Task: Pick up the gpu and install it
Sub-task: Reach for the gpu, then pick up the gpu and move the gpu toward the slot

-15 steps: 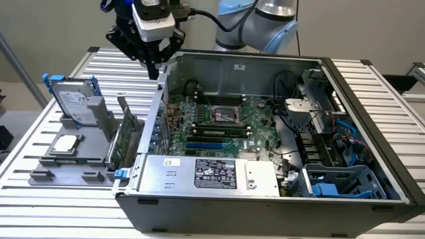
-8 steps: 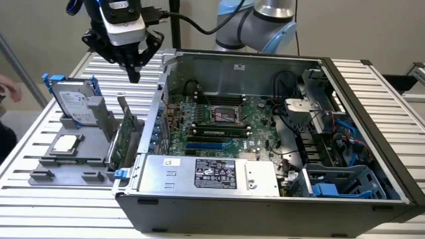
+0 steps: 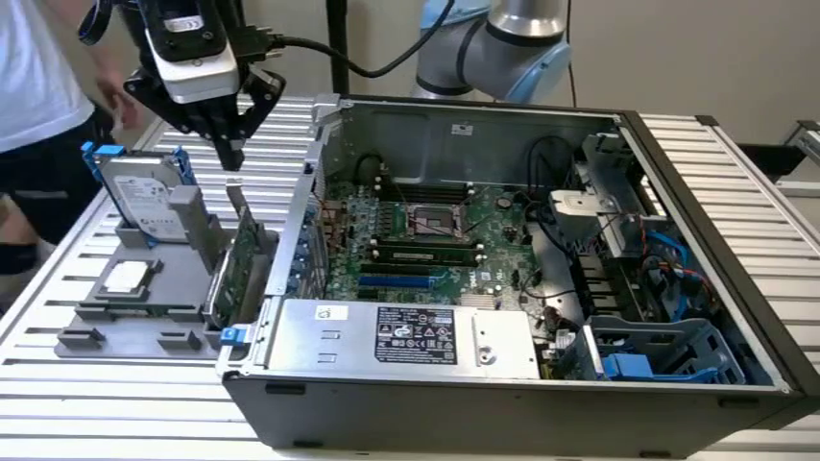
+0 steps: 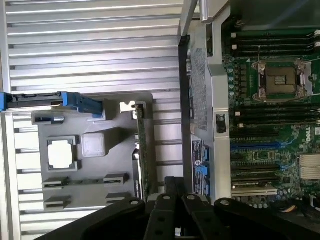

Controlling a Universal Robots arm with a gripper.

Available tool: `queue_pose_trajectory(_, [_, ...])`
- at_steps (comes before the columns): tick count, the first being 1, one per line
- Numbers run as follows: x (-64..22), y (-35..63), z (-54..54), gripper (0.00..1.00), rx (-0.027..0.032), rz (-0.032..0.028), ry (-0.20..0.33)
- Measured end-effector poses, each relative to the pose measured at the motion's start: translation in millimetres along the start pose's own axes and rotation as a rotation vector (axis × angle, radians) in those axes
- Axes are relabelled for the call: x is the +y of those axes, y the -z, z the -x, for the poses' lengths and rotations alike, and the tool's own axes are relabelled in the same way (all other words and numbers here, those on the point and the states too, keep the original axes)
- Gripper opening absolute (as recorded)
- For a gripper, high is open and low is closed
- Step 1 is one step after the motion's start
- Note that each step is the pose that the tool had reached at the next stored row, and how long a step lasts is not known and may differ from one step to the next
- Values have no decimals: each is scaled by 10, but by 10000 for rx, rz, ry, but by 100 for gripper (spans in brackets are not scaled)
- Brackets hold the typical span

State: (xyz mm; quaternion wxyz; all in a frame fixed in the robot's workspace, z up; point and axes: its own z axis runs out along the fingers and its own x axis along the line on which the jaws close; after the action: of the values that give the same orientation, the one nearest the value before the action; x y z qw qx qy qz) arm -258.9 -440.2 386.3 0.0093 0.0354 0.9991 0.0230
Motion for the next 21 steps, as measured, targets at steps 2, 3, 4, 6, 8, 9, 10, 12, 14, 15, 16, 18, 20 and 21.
queue_pose_trajectory(2, [-33,-17,-47,0,12,0,-1])
queue_pose_trajectory(3, [-51,-26,-72,0,19,-1,-1])
queue_pose_trajectory(4, [-70,-36,-98,0,26,-2,-2])
queue_pose_trajectory(6, [-104,-54,-144,0,39,-3,-2])
queue_pose_trajectory(8, [-137,-74,-184,0,51,-4,-3])
queue_pose_trajectory(9, [-152,-85,-201,0,58,-4,-2])
queue_pose_trajectory(10, [-164,-97,-218,0,65,-5,-3])
queue_pose_trajectory(12, [-185,-121,-253,0,75,-6,-4])
queue_pose_trajectory(14, [-197,-149,-300,0,81,-6,-2])
queue_pose_trajectory(15, [-202,-167,-333,0,80,-6,1])
queue_pose_trajectory(16, [-205,-184,-374,0,81,-6,5])
queue_pose_trajectory(18, [-209,-208,-419,0,79,-17,6])
queue_pose_trajectory(20, [-209,-207,-419,0,82,-25,7])
queue_pose_trajectory(21, [-209,-207,-420,0,82,-25,7])
